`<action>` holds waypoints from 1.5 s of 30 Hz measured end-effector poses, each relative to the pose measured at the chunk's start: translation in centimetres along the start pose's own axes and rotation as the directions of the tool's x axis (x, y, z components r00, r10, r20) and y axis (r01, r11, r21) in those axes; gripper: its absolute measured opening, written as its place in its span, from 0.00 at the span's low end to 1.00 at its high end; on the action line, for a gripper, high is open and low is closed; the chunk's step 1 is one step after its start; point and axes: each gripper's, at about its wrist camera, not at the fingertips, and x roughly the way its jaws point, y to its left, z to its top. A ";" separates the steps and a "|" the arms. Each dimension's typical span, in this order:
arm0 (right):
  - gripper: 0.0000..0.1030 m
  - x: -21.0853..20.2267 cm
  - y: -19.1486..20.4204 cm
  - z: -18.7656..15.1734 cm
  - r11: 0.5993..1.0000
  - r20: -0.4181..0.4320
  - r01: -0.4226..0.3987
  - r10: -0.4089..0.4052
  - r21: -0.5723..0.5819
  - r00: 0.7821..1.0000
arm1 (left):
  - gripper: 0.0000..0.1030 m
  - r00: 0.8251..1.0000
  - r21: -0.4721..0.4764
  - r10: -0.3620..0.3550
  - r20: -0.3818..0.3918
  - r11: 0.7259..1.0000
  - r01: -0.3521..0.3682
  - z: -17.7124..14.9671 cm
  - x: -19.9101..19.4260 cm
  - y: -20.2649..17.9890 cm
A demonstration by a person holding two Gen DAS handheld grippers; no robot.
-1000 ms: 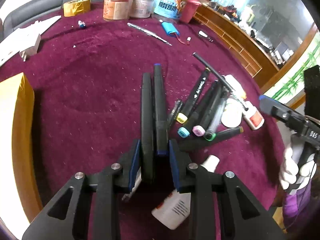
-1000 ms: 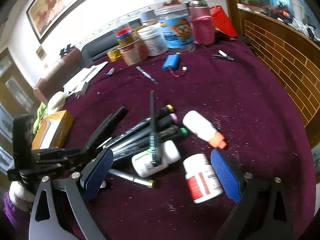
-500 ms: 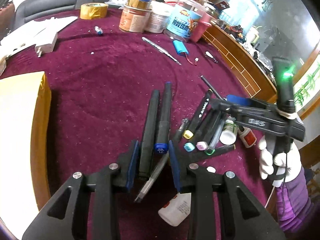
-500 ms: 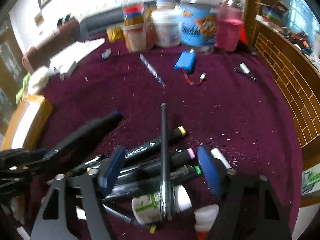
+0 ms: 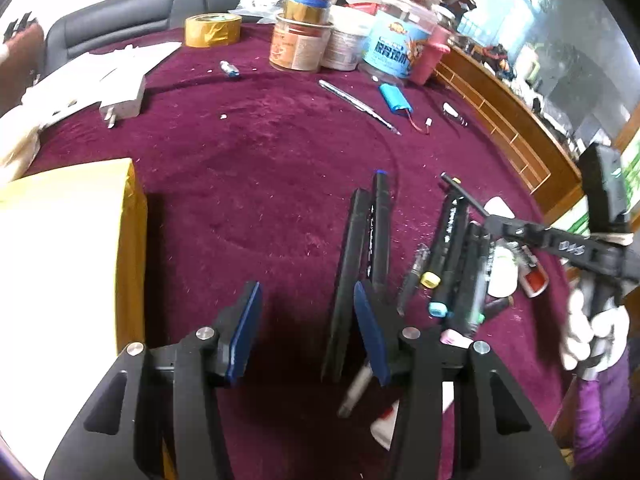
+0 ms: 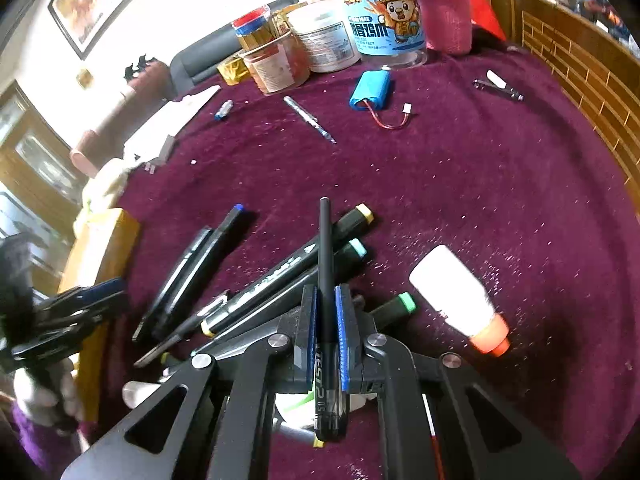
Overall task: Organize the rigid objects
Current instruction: 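Grasp a black marker with the right gripper while the left gripper holds two markers, then carry the markers to the white tray and open both grippers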
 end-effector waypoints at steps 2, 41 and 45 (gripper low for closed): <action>0.08 -0.3 -0.6 0.0 0.999 0.014 -0.035 0.034 0.038 0.999 | 0.44 0.999 0.059 0.026 -0.026 0.998 -0.024 0.2 1.4 -0.9; 0.08 -1.5 3.7 -0.3 0.997 0.009 0.010 -0.009 -0.072 1.000 | 0.12 0.974 -0.122 -0.093 0.209 0.985 0.120 -1.6 -7.7 3.5; 0.08 -2.4 6.7 -0.3 0.994 0.006 -0.079 0.079 -0.076 0.997 | 0.12 0.976 -0.197 -0.059 0.209 0.975 0.101 -2.7 -8.4 7.0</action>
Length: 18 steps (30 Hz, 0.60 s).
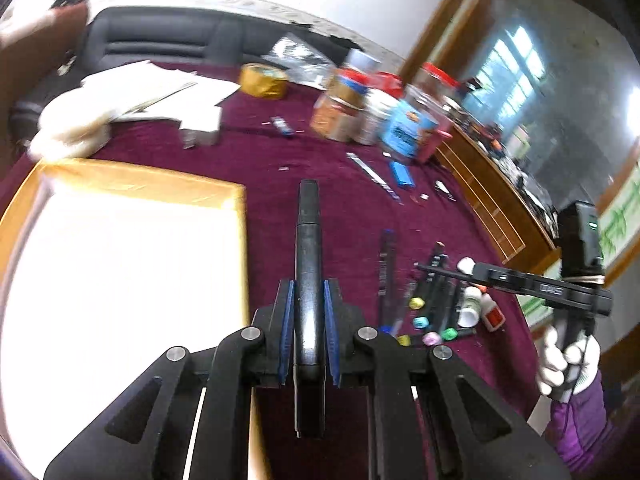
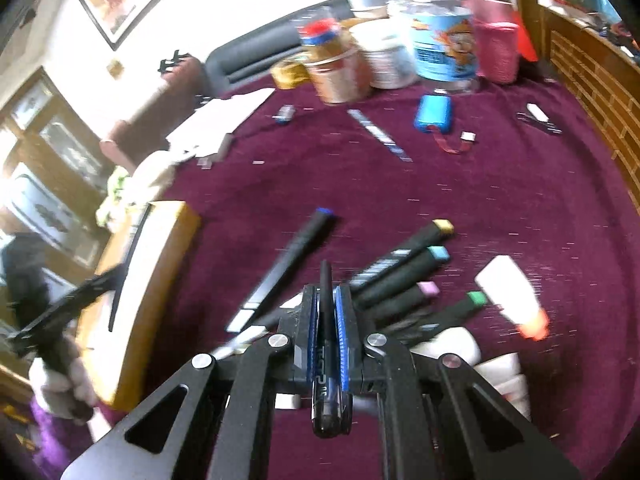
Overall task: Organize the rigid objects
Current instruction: 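Carry the markers to the white tray and open both grippers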
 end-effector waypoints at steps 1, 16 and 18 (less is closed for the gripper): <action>0.08 0.1 1.0 0.1 1.000 -0.002 -0.021 0.021 -0.004 1.000 | 0.12 1.000 -0.019 0.010 -0.003 1.000 -0.010 -0.2 -0.2 1.0; 0.08 8.1 17.4 2.7 0.975 -0.097 -0.206 0.199 -0.077 0.975 | 0.12 0.996 -0.248 0.033 -0.080 0.967 -0.052 -0.2 1.0 10.7; 0.08 10.4 18.9 3.1 0.979 -0.113 -0.191 0.183 -0.071 0.977 | 0.12 0.995 -0.244 0.045 -0.094 0.967 -0.067 0.3 1.6 11.1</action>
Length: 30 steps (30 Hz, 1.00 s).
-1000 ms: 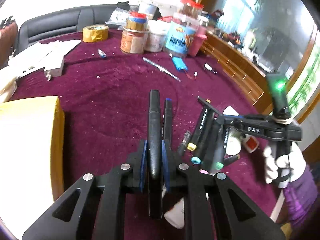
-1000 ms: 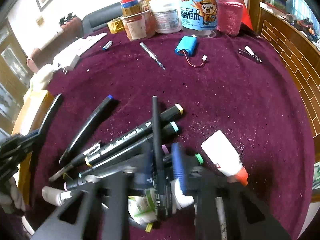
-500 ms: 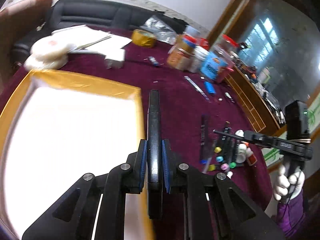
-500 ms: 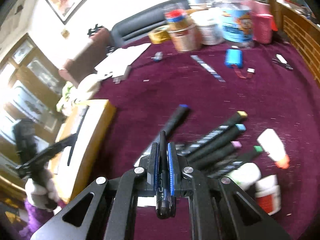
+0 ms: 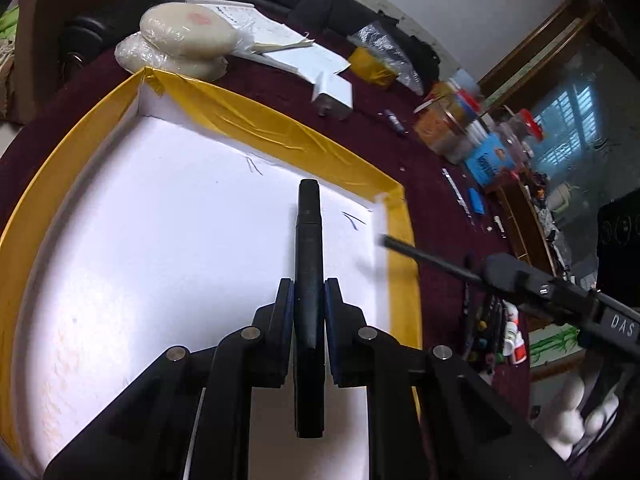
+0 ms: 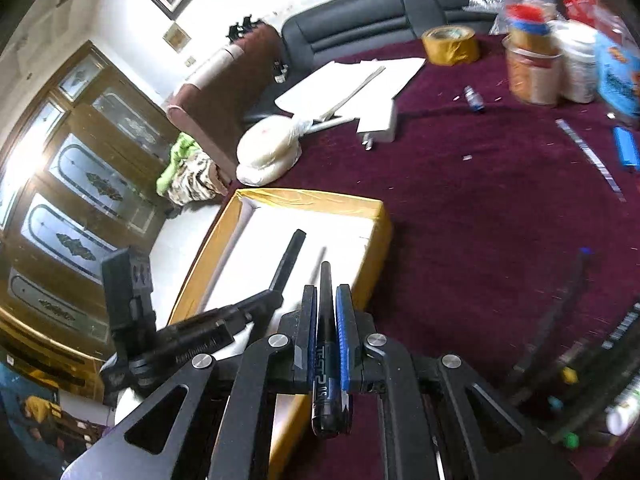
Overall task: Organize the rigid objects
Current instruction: 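Carry the markers to the white tray and open both grippers, then return the left gripper to the pile and grasp a black marker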
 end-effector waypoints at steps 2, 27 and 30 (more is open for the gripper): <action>0.08 2.4 1.0 0.3 1.000 -0.018 0.028 -0.028 -0.008 0.999 | 0.12 1.000 0.004 0.018 -0.005 1.000 -0.018 0.5 0.6 0.4; 0.28 -0.3 0.0 -2.8 0.982 0.135 0.184 -0.177 -0.038 0.975 | 0.42 0.979 -0.063 0.066 0.195 0.997 -0.054 -2.1 -5.3 1.5; 0.29 -2.7 -1.6 -4.0 0.981 0.174 0.194 -0.188 -0.016 0.967 | 0.46 0.981 -0.002 0.055 0.184 0.998 -0.056 -3.1 -5.4 -0.7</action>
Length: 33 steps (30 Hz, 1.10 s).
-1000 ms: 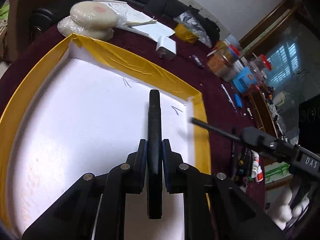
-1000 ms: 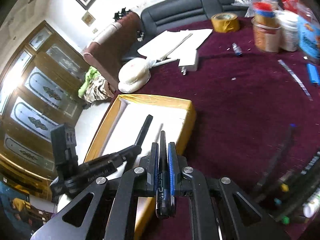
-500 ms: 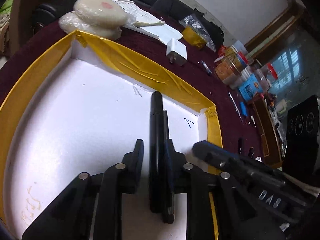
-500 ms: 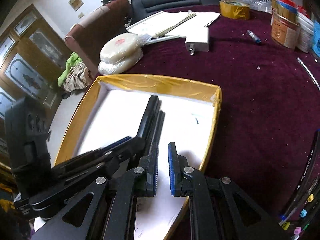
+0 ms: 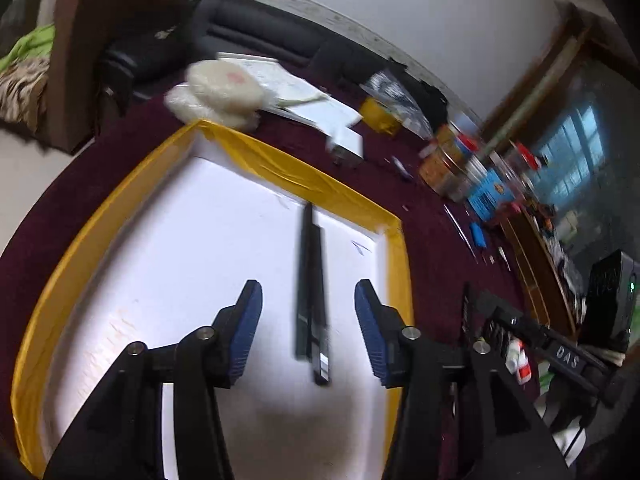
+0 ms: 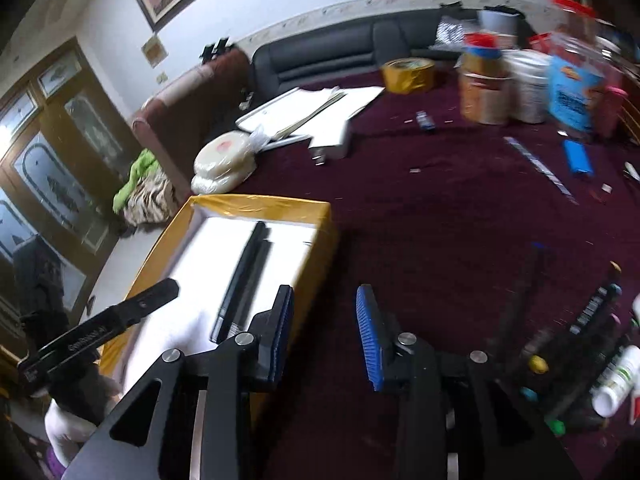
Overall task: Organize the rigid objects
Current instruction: 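Return the left gripper to the pile and grasp a black marker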
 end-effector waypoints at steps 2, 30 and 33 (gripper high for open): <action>0.34 -1.5 -1.8 -0.7 0.999 0.023 0.020 -0.020 0.027 1.000 | 0.46 1.000 0.026 -0.017 -0.021 0.999 0.018 -0.7 0.4 -1.3; 0.39 -11.6 -21.3 -8.6 0.912 0.273 0.190 -0.299 0.363 0.914 | 0.54 0.982 0.315 -0.002 -0.189 0.947 0.063 -7.8 5.7 -18.9; 0.39 -11.7 -22.0 -8.6 0.913 0.298 0.155 -0.278 0.376 0.913 | 0.54 0.979 0.318 0.010 -0.202 0.947 0.056 -7.0 7.5 -19.6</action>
